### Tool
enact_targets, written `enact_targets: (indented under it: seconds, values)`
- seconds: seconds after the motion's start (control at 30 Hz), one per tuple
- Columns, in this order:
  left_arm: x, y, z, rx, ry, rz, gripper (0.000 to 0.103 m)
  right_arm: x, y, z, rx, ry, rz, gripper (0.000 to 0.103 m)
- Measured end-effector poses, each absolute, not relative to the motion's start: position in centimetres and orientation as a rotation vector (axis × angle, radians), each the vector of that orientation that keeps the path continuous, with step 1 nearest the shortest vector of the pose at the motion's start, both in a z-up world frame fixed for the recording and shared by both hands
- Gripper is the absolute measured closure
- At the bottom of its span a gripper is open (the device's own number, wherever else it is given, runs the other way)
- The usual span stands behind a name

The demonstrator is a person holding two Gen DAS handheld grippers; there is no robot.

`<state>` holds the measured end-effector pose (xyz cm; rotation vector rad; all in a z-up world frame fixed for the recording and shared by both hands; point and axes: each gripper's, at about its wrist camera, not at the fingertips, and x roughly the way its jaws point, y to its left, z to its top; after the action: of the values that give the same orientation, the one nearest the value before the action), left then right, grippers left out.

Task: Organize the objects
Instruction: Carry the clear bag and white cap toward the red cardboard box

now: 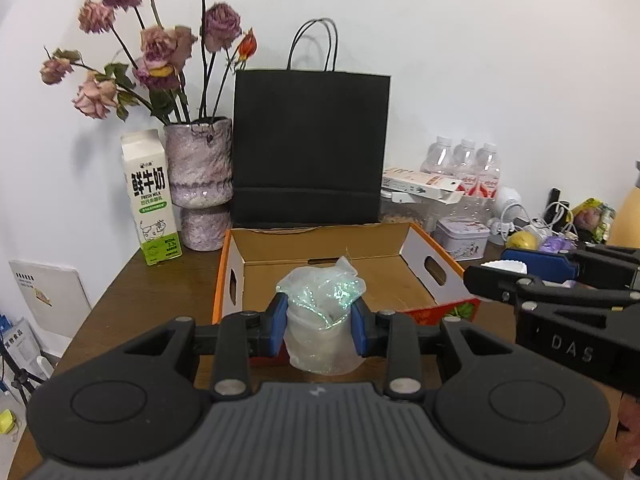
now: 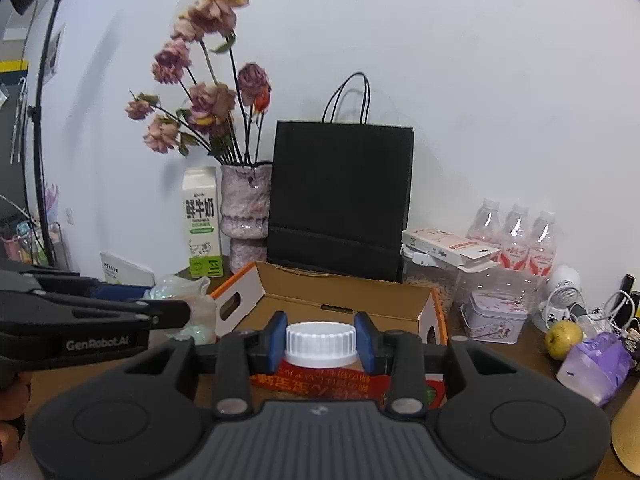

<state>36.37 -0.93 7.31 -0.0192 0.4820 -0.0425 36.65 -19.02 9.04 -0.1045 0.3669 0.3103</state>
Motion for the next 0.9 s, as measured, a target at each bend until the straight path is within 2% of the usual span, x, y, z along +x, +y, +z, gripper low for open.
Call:
enact_targets:
  seconds: [0.47, 0.9]
  values:
    - [46.6, 0.7, 5.5, -0.053, 0.601, 0.058, 0.07, 46.7, -17.4, 8.3, -0.114, 0.468, 0.266, 0.068]
    - [53.4, 0.6, 2.9, -0.04, 0.633, 0.146, 0.07, 54.8, -17.1, 4.2, -0.125, 0.597, 0.201, 0.068]
